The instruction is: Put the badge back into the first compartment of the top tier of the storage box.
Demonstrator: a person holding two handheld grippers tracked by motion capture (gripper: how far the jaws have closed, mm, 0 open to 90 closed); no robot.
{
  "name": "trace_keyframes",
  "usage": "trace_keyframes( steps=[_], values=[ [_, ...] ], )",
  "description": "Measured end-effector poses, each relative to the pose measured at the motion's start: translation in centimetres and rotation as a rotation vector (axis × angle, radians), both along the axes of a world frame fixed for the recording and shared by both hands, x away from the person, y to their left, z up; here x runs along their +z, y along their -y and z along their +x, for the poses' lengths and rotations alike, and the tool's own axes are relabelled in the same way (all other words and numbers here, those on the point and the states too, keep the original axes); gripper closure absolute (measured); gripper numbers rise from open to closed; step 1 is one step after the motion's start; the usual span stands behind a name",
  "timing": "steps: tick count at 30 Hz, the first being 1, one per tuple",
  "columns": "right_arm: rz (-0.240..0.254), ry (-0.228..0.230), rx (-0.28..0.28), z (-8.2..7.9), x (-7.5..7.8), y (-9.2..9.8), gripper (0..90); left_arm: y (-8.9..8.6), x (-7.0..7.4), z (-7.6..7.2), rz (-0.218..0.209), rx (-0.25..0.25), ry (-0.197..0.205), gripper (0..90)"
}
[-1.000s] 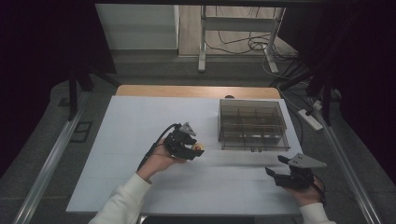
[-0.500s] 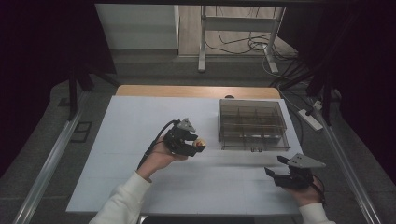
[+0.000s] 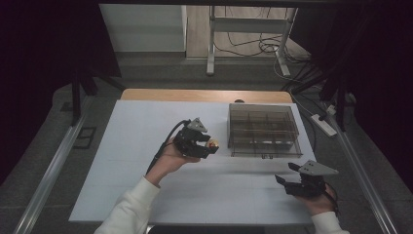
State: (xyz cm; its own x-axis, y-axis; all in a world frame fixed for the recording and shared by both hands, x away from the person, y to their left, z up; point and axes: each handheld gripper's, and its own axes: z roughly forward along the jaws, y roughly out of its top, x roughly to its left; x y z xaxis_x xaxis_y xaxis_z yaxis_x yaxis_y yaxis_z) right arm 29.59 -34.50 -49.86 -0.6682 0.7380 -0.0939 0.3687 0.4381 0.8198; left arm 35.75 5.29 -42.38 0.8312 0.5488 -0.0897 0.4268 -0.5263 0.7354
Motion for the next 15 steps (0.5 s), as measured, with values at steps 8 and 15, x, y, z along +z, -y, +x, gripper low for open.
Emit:
trace_keyframes(
  steps=[8, 15],
  values=[
    [0.0, -0.001, -0.004, 0.0, 0.0, 0.0, 27.9, 0.7, 0.8, 0.2, -0.016, -0.004, 0.013, 46.7],
    [-0.002, -0.002, -0.004, 0.0, -0.1, 0.0, 27.9, 1.1, 1.3, 0.4, -0.03, -0.007, 0.018, 46.7]
  ],
)
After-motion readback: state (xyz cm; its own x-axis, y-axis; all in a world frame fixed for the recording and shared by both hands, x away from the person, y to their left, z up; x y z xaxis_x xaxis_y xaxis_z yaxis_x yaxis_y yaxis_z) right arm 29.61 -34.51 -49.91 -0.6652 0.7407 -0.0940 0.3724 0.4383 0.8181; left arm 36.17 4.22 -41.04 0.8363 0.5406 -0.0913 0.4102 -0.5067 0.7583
